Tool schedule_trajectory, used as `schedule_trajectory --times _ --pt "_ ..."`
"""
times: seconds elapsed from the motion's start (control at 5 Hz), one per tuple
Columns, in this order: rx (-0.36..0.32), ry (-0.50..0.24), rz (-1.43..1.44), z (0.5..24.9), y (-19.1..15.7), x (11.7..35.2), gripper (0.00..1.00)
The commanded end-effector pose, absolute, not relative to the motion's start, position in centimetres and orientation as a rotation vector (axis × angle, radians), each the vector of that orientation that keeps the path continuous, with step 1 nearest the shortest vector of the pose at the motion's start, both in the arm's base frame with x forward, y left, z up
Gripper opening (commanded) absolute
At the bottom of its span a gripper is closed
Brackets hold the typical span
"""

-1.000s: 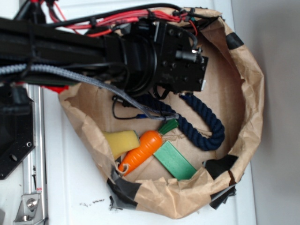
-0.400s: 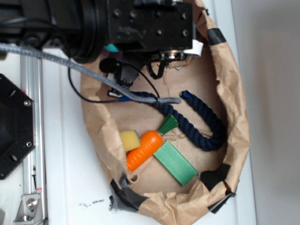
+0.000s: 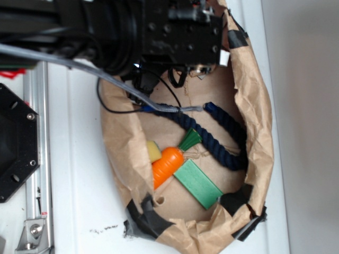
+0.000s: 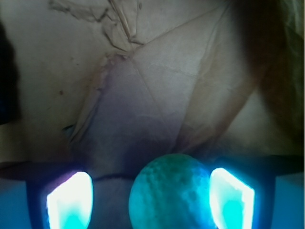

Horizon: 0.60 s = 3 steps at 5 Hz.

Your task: Grab the green ball.

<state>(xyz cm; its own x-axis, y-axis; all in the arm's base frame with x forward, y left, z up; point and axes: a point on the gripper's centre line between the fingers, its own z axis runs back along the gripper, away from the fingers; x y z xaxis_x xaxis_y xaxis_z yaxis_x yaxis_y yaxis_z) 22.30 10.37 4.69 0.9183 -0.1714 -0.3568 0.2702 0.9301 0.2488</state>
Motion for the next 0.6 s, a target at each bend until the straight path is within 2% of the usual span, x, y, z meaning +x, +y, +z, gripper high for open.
schedule_trajectory --times 0.0,0.2,0.4 --pt "0.365 0.341 -0.226 3.2 9.89 21.47 1.0" --pt "0.47 0.405 -0.215 2.34 9.91 21.5 1.0" --pt "0.476 0.404 -0.215 2.45 9.76 21.52 0.0"
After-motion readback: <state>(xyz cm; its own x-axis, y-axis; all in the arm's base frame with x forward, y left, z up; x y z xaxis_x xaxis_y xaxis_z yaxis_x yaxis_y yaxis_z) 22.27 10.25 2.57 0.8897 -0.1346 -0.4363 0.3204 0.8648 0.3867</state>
